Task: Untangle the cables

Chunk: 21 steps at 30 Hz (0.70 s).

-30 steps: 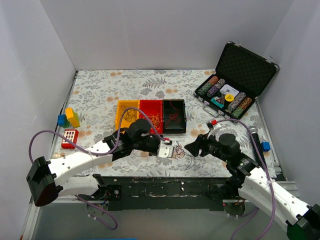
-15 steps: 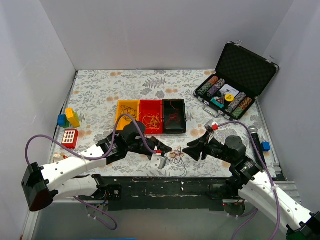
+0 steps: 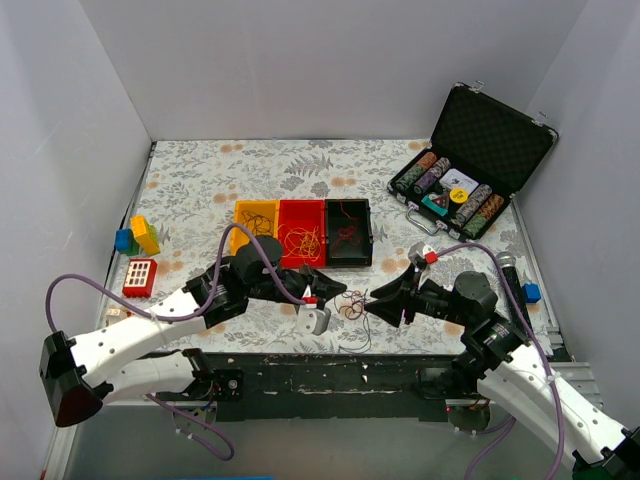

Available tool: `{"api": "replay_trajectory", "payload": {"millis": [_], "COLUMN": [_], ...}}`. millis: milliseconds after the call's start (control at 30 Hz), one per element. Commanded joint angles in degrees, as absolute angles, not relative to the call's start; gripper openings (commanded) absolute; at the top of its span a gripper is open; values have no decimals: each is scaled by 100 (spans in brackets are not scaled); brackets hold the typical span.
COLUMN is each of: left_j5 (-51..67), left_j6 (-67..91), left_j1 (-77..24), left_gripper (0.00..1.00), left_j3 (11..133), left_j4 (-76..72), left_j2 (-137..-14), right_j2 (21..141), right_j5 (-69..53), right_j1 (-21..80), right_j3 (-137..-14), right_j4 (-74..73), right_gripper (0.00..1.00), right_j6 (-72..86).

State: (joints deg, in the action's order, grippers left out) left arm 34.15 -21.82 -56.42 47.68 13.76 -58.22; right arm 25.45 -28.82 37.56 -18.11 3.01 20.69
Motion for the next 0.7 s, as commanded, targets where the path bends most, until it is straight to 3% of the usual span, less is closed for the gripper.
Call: {"api": "replay_trajectory", "payload": {"millis": [0, 200, 567, 667], "left_j5": [3410, 3375, 3349, 3314], "left_j6": [-2031, -1872, -1723, -1723], "left_j1": [-5660, -5669, -5669, -5669], "left_gripper": [0, 0, 0, 0], "left_j3": [5150, 5238, 5238, 5203], "left_j4": [1450, 1538, 1696, 1696], "left_j2": [-5546, -5441, -5291, -5230], "right_j2": [2505, 2575, 2611, 2540], "right_j5": [-3120, -3252, -3208, -3042], "right_j1": [3744, 3744, 3744, 3744], "right_j3": [-2092, -2144, -2540, -2672], "right_j4": [553, 1002, 889, 520], "right_gripper": [55, 51, 24, 12], "right_j6": [2109, 2355, 2356, 2224]}}
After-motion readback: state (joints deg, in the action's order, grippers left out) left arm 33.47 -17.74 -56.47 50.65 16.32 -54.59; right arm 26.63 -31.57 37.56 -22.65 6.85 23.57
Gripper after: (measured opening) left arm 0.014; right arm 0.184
